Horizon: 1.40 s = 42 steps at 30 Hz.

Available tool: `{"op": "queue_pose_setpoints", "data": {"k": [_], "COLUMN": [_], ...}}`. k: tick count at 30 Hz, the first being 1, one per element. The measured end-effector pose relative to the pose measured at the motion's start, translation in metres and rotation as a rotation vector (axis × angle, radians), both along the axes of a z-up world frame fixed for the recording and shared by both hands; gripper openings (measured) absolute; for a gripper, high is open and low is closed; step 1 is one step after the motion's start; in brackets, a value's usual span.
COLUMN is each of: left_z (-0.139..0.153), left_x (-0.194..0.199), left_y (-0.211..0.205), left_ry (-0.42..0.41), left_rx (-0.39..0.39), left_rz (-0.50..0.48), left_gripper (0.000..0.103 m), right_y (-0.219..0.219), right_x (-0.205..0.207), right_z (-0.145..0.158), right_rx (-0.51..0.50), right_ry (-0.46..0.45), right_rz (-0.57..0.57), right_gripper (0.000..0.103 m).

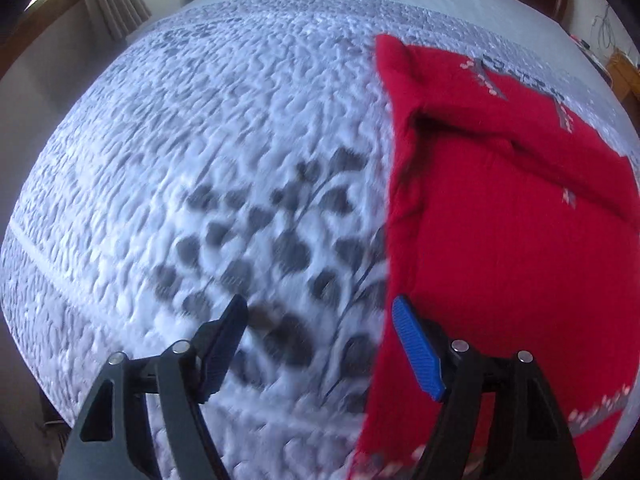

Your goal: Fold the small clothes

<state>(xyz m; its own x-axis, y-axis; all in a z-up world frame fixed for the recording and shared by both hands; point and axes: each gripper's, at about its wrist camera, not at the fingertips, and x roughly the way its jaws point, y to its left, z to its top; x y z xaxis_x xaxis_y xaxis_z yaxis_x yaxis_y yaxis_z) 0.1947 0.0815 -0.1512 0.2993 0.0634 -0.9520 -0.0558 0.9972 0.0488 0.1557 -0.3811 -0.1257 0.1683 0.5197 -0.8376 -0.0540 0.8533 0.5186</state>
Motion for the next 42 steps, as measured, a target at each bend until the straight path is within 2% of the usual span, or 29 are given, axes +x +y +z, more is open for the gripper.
{"op": "queue_pose_setpoints", "data": {"k": [3,8,11,14,17,19,21,22,23,24,26,27,28,31,35,39,42], "left_z": [0.001,0.007,0.006,0.003,0.002,0.001,0.001,0.0,-0.001,-0.003,-0.004,-0.004,-0.005,0.0,0.024,0.056,0.077], "left_x": [-0.039,-0.088,-0.106,-0.121,-0.131,-0.138,-0.142,-0.144,-0.145,-0.146,-0.146,-0.147,-0.148,-0.153,-0.15,-0.129,-0.096], "left_y": [0.02,0.019,0.014,0.008,0.003,-0.001,-0.003,-0.004,-0.003,-0.004,0.0,0.003,0.008,0.017,0.019,0.026,0.027], "left_ry": [0.049,0.07,0.092,0.094,0.123,0.138,0.144,0.16,0.167,0.172,0.182,0.191,0.205,0.193,0.137,0.058,-0.001], "left_rx": [-0.057,-0.147,-0.237,-0.245,-0.298,-0.32,-0.322,-0.34,-0.351,-0.347,-0.354,-0.379,-0.436,-0.447,-0.464,-0.516,-0.551], "left_rz": [-0.01,-0.048,-0.054,-0.065,-0.076,-0.09,-0.087,-0.085,-0.075,-0.067,-0.053,-0.04,-0.021,-0.005,-0.018,-0.018,-0.006], "left_gripper": [0.075,0.077,0.078,0.08,0.078,0.078,0.067,0.057,0.049,0.045,0.022,0.015,0.009,0.008,0.008,0.008,0.008], "right_y": [-0.011,-0.004,0.005,0.01,0.016,0.022,0.025,0.026,0.027,0.028,0.029,0.029,0.029,0.026,0.018,0.008,-0.003], "right_x": [-0.056,-0.126,-0.147,-0.163,-0.174,-0.179,-0.181,-0.182,-0.184,-0.185,-0.184,-0.184,-0.183,-0.182,-0.173,-0.15,-0.123], "right_z": [-0.009,-0.015,-0.015,-0.018,-0.022,-0.027,-0.029,-0.031,-0.032,-0.032,-0.031,-0.027,-0.022,-0.009,0.016,0.045,0.062], "right_rx": [0.038,0.092,0.101,0.134,0.179,0.197,0.205,0.216,0.226,0.237,0.233,0.234,0.244,0.243,0.274,0.315,0.348], "right_ry": [0.065,0.116,0.117,0.125,0.14,0.151,0.152,0.157,0.16,0.159,0.146,0.134,0.118,0.073,0.015,-0.046,-0.083], "right_rz": [-0.036,-0.045,-0.038,-0.039,-0.032,-0.028,-0.03,-0.032,-0.032,-0.036,-0.035,-0.034,-0.031,-0.026,-0.025,-0.039,-0.062], "right_gripper": [0.033,0.034,0.038,0.038,0.037,0.033,0.023,0.018,0.009,0.008,0.008,0.008,0.008,0.007,0.007,0.007,0.007]}}
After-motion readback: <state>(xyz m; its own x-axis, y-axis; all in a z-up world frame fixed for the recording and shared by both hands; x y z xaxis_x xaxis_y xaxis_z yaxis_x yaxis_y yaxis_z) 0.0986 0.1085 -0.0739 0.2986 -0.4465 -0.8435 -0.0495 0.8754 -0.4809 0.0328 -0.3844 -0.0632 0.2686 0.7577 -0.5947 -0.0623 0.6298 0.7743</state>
